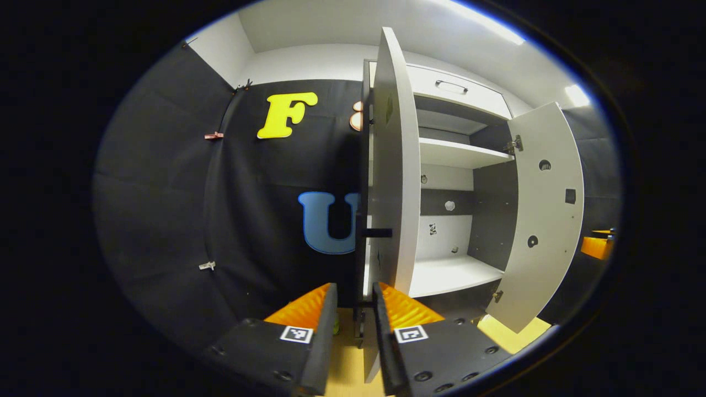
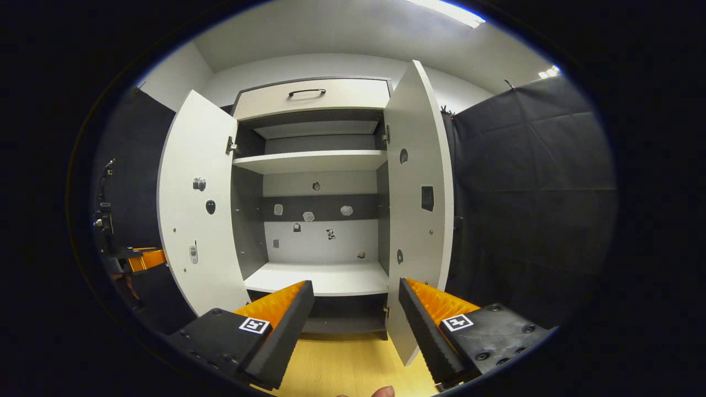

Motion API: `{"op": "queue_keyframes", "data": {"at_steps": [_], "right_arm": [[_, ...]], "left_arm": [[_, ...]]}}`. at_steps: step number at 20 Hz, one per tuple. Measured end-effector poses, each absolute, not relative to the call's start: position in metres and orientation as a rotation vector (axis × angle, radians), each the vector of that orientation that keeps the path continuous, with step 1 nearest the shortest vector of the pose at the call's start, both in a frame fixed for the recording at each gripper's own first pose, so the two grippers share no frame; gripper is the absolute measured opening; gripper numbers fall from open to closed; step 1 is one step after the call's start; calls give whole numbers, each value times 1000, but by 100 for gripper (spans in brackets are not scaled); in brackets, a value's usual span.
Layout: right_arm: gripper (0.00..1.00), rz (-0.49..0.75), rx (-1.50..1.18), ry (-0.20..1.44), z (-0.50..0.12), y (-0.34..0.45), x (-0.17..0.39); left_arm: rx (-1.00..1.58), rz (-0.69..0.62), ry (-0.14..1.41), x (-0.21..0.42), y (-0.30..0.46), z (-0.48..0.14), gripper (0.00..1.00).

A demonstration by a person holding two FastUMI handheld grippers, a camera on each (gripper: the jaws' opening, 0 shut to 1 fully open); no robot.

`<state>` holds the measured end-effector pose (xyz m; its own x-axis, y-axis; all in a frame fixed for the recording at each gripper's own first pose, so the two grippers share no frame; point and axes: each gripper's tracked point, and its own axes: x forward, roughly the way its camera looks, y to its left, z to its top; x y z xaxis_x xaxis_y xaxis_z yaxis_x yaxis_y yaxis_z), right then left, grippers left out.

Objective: Open the right door of the double-door shoe cabinet with the right hand, and open the left door with the left hand.

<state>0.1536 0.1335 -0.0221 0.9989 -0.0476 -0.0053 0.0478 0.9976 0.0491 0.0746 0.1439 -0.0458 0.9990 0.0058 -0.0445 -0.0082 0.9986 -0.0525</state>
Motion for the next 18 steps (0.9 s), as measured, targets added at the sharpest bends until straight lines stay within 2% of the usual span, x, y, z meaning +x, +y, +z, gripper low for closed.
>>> {"op": "queue_keyframes", "data": {"at_steps": [1, 2, 3, 4, 6, 8, 18], "right_arm": [[97, -48, 48, 2, -21, 133, 154], [97, -46, 48, -1, -20, 133, 154], [97, -40, 48, -5, -19, 134, 154], [97, -32, 48, -9, -18, 135, 154], [97, -21, 47, -18, -15, 138, 154], [97, -15, 40, -26, -12, 137, 153], [97, -6, 46, -38, -6, 136, 157]], "left_arm": [[-50, 17, 56, 69, 146, -49, 53], [-44, 29, 62, 62, 148, -50, 57], [-39, 31, 63, 57, 146, -50, 69], [-34, 35, 60, 50, 142, -49, 73], [-38, 44, 51, 44, 136, -48, 98], [-66, 41, 46, 36, 127, -47, 95], [-82, 28, 57, 26, 83, -46, 95]]}}
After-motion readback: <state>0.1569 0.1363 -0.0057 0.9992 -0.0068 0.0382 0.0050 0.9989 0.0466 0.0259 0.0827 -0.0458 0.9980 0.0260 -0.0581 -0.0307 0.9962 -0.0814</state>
